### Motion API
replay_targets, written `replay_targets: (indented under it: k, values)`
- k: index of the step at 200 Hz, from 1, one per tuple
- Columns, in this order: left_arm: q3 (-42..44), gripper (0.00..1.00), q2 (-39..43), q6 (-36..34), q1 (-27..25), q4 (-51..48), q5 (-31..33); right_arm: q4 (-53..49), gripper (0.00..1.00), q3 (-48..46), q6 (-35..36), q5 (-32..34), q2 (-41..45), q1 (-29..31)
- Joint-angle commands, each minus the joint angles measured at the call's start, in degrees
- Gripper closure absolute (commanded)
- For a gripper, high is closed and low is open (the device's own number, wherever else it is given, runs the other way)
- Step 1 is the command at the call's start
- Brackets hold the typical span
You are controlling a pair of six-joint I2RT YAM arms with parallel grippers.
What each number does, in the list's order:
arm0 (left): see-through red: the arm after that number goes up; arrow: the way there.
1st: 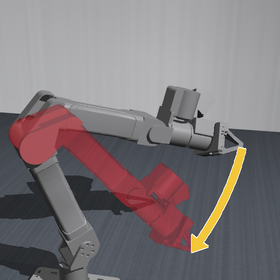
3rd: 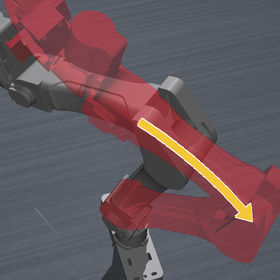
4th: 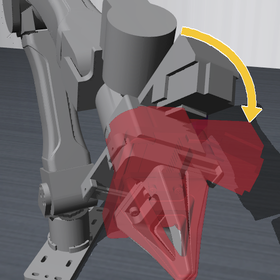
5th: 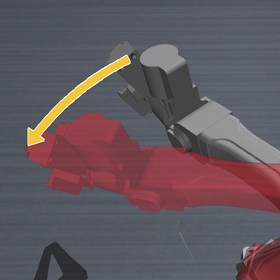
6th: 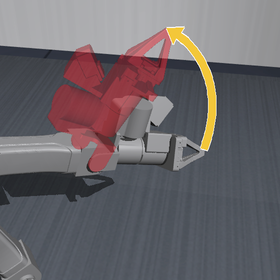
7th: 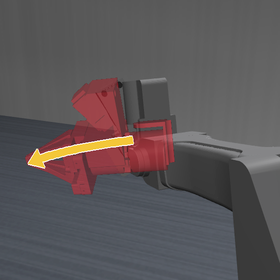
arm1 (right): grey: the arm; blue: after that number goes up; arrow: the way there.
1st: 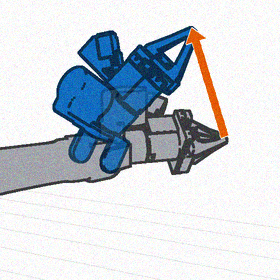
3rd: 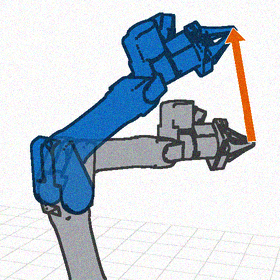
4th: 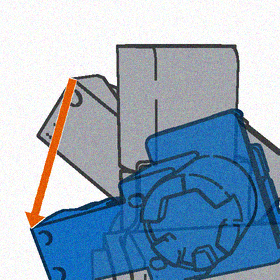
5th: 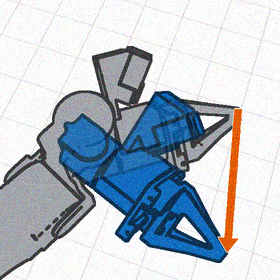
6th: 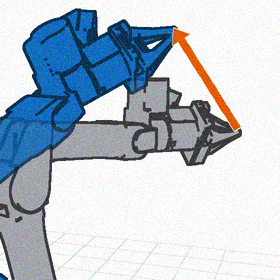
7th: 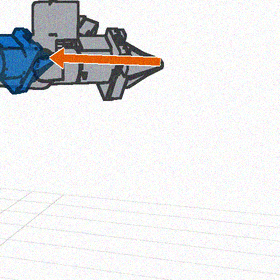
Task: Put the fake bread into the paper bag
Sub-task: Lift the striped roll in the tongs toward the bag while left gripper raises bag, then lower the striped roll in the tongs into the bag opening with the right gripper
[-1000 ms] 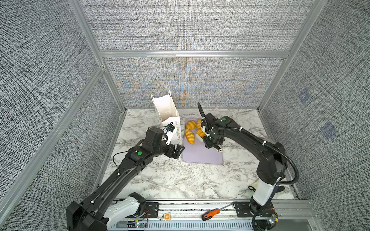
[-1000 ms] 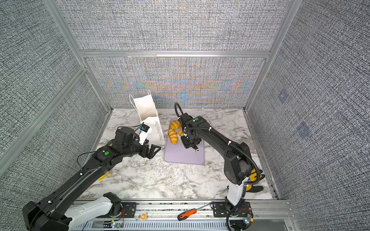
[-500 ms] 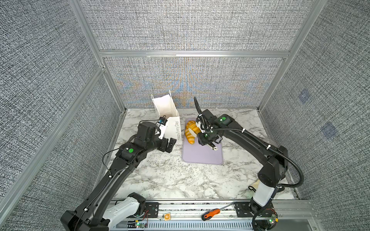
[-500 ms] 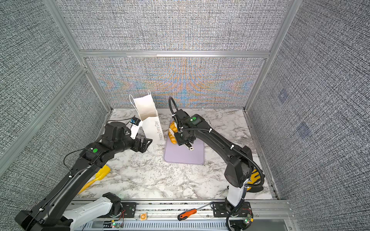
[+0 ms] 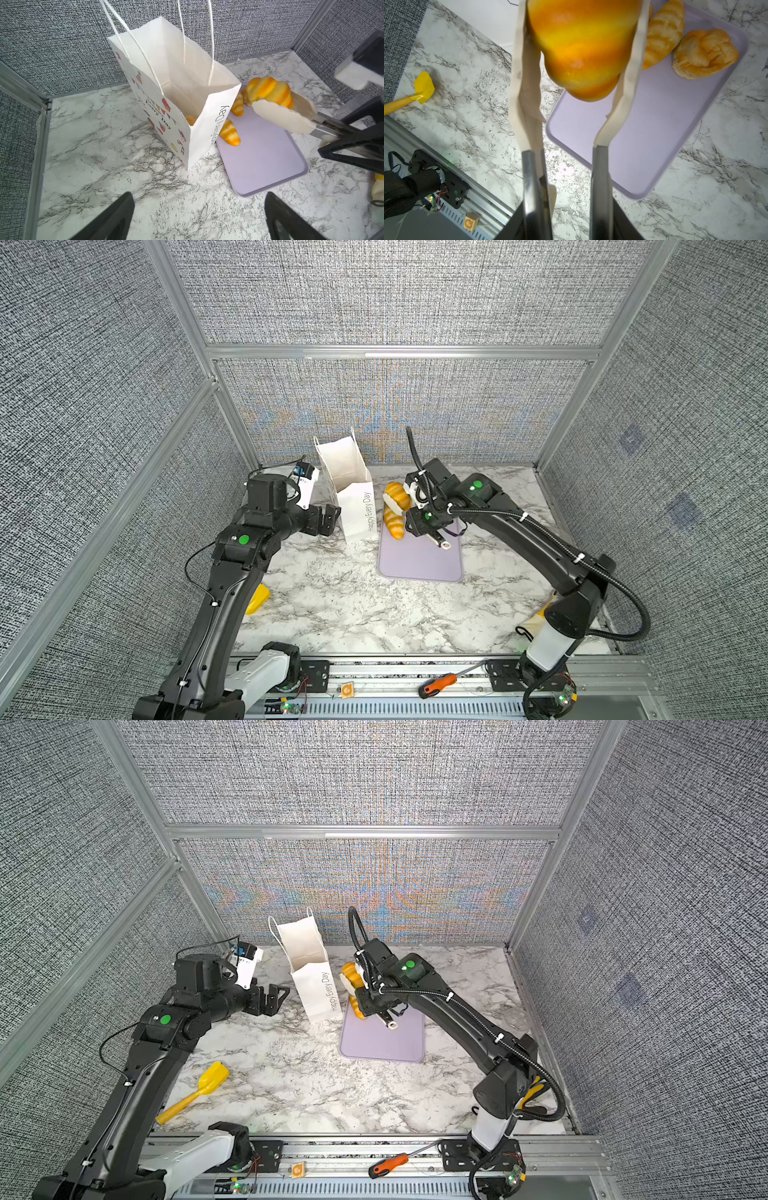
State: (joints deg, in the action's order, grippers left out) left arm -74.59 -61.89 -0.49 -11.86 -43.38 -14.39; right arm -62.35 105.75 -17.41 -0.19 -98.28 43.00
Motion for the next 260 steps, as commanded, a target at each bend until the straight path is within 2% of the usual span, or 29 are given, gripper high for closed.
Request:
replay_targets:
  k: [1,37,83,131,172,260]
  values:
    - [-0.47,0.01,-0.70,-0.61,1.61,0.61,-3.24,0.44,0.55,0.95,-1.22,0.66,1.48,0.14]
    - [1.63,0.01,-0.67,1.43,2.28,3.05,-8.38,0.38,0.55,6.30,-0.41,0.79,1.01,2.03]
    - [2.25,0.01,0.30,0.91,2.28,3.12,-8.92,-0.85,0.55,17.44,0.81,0.24,-4.72,4.86]
    - [2.89,0.01,0.73,0.45,2.28,3.28,-7.89,3.96,0.55,25.60,0.74,-2.83,-11.55,6.28]
    - [3.66,0.01,1.03,0.75,2.28,4.26,-7.23,11.22,0.55,27.93,-0.25,-4.34,-15.44,6.57]
    - [4.36,0.01,1.12,0.27,2.28,4.44,-7.27,10.86,0.52,33.79,-2.19,0.03,-22.31,6.03]
